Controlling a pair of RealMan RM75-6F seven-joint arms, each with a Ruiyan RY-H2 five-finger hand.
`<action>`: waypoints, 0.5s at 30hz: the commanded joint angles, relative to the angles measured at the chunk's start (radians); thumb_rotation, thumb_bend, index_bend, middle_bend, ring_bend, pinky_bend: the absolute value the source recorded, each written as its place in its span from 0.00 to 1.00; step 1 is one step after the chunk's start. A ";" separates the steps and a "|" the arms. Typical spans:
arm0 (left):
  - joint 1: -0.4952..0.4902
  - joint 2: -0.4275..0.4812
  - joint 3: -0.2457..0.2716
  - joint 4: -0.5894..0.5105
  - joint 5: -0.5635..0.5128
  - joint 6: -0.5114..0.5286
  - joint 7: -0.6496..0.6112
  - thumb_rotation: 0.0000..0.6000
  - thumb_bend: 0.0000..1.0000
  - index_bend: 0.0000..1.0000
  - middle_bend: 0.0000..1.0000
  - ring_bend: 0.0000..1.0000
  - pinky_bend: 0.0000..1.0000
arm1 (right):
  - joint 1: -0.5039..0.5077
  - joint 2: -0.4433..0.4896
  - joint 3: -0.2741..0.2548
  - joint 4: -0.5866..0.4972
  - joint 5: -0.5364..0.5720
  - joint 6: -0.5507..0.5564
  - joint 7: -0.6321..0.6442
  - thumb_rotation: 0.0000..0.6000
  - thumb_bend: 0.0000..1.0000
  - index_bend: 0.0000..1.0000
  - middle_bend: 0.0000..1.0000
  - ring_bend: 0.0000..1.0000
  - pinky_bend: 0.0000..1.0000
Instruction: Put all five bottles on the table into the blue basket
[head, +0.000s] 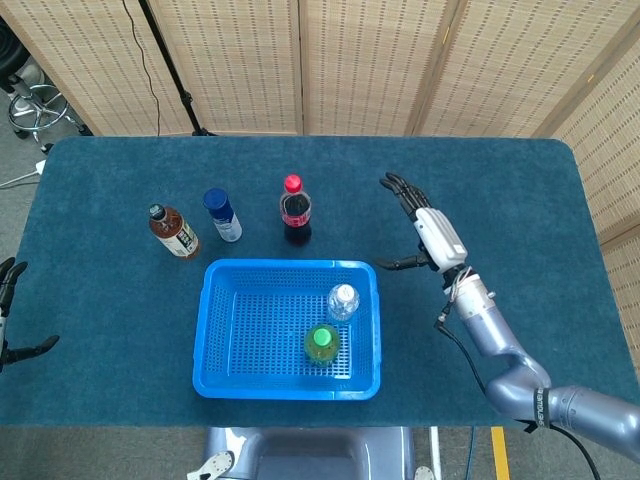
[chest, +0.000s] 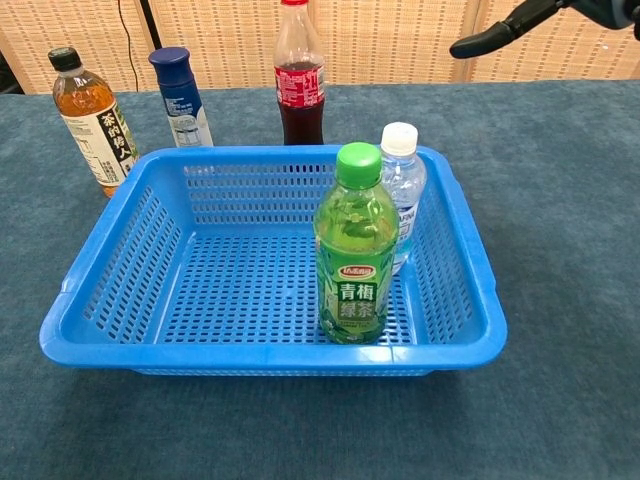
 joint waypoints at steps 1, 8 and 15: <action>0.002 -0.002 0.001 -0.003 0.005 0.006 0.003 1.00 0.04 0.00 0.00 0.00 0.00 | 0.049 0.001 0.025 0.045 0.052 -0.104 0.023 1.00 0.00 0.00 0.00 0.00 0.00; 0.004 -0.004 -0.001 -0.003 0.002 0.013 0.007 1.00 0.04 0.00 0.00 0.00 0.00 | 0.164 -0.055 0.057 0.140 0.144 -0.307 0.029 1.00 0.00 0.00 0.00 0.00 0.00; 0.005 -0.002 -0.015 0.000 -0.033 0.009 0.000 1.00 0.04 0.00 0.00 0.00 0.00 | 0.254 -0.154 0.082 0.249 0.200 -0.406 0.022 1.00 0.00 0.00 0.00 0.00 0.00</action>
